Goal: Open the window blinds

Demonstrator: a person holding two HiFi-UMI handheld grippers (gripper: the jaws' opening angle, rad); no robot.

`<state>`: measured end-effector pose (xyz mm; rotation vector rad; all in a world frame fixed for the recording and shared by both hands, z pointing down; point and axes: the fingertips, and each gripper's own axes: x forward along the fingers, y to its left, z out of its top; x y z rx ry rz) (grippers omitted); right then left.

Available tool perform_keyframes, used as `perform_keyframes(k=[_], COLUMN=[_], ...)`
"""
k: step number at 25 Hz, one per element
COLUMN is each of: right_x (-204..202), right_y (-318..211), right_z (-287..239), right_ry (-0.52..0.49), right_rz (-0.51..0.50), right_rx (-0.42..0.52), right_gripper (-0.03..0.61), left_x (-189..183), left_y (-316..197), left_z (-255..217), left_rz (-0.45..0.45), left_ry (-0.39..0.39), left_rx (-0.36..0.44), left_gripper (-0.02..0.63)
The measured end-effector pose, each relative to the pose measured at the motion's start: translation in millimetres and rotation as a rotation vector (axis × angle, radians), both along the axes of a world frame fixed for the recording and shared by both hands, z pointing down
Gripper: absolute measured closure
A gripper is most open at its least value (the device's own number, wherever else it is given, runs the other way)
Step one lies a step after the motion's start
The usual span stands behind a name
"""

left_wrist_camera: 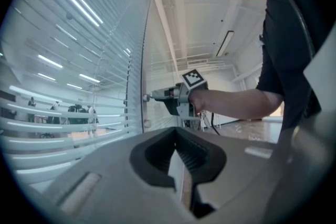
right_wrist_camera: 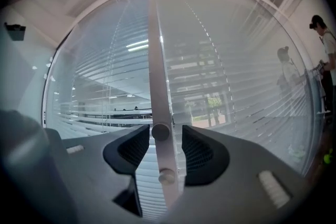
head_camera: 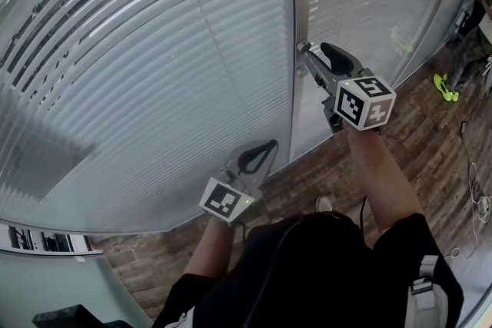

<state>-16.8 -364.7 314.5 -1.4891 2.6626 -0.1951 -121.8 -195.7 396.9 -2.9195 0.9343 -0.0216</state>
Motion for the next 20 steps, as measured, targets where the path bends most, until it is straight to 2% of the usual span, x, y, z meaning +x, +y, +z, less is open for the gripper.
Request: perform_keyframes(k=[4, 7, 10, 13, 20], right_x=[9, 9, 9, 13, 40], right_y=[22, 42, 62, 78, 108], right_z=[-1, 0, 1, 4, 31], right_ry=[0.103, 0.163, 0.167, 0.172, 0.169], right_rz=[-0.034, -0.087, -0.146, -0.171, -0.187], right_rx=[0.109, 0.194, 0.243, 0.273, 0.285], right_gripper=[0.383, 0.444, 0.515, 0.566, 0.572], left_x=[7, 13, 23, 32, 50], left_y=[-6, -10, -9, -9, -17], left_z=[-5, -7, -9, -10, -7], left_rz=[0.0, 0.003, 0.02, 0.034, 0.049], left_ry=[0.016, 0.026, 0.029, 0.033, 0.035], left_rx=[0.005, 0.009, 0.016, 0.016, 0.005], left_gripper=[0.609, 0.61, 0.61, 0.61, 0.61])
